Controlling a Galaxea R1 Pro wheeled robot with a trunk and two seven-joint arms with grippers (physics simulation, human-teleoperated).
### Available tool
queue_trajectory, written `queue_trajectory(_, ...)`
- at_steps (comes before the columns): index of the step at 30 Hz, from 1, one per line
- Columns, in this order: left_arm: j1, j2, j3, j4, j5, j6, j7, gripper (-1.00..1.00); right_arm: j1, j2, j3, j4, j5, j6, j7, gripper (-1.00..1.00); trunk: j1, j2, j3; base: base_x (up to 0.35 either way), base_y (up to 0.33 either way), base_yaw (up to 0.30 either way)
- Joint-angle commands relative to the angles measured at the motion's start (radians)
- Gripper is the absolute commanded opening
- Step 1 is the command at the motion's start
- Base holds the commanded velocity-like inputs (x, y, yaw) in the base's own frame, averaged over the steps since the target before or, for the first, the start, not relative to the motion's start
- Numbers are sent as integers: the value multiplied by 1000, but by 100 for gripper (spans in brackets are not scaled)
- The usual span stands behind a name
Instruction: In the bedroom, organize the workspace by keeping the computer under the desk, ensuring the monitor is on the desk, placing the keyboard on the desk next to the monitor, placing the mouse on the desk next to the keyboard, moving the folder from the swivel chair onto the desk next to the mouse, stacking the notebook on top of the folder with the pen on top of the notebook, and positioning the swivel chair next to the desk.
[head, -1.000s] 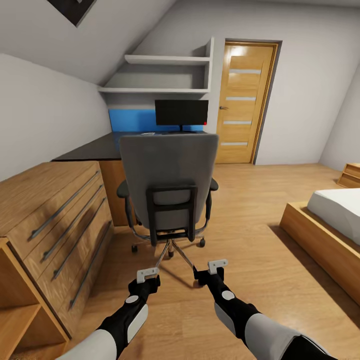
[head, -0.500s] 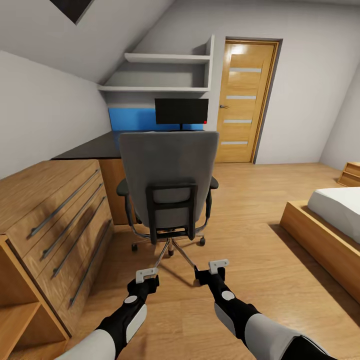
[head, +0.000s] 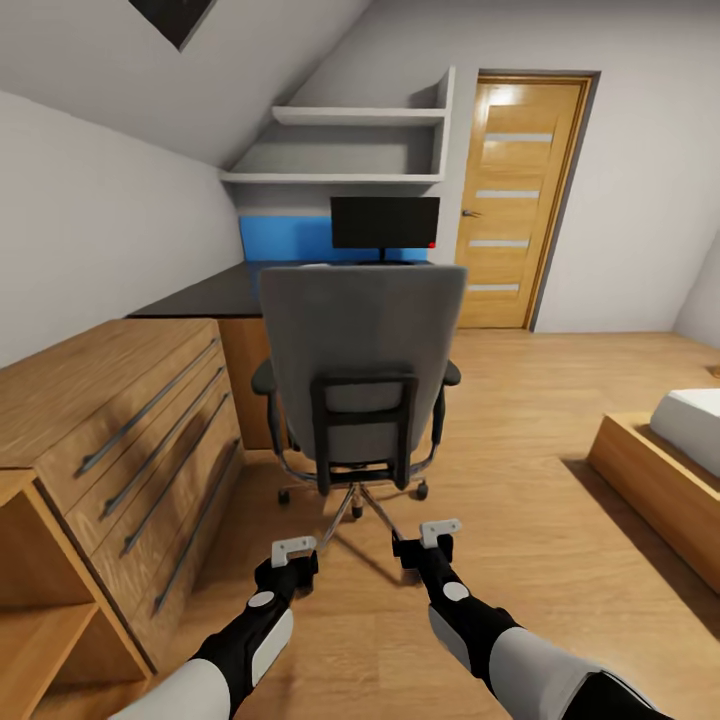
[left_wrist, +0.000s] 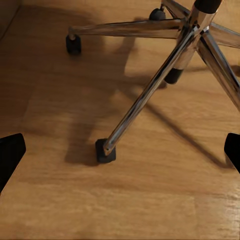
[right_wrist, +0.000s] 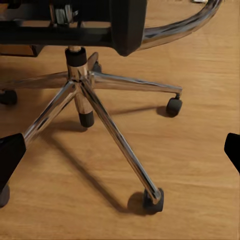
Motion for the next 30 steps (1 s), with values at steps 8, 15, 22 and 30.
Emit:
queue_trajectory(8,-1,0,-10,1,9,-4,7,100,0,-1,9,2,-4,-39,-8,100,0,0,-1,186,0,25)
queue_trajectory(15,-1,1,-10,2,9,-6,7,100,2,-1,10,3,-4,-59,-6,100,0,0,-1,98,0,4)
queue_trajectory(22,-1,1,-10,6,9,-5,6,100,6,-1,10,4,4,-63,-3,100,0,0,-1,235,0,1)
queue_trajectory(30,0,1,-10,6,9,-5,5,100,7,-1,10,4,34,-64,-3,100,0,0,-1,128,0,0)
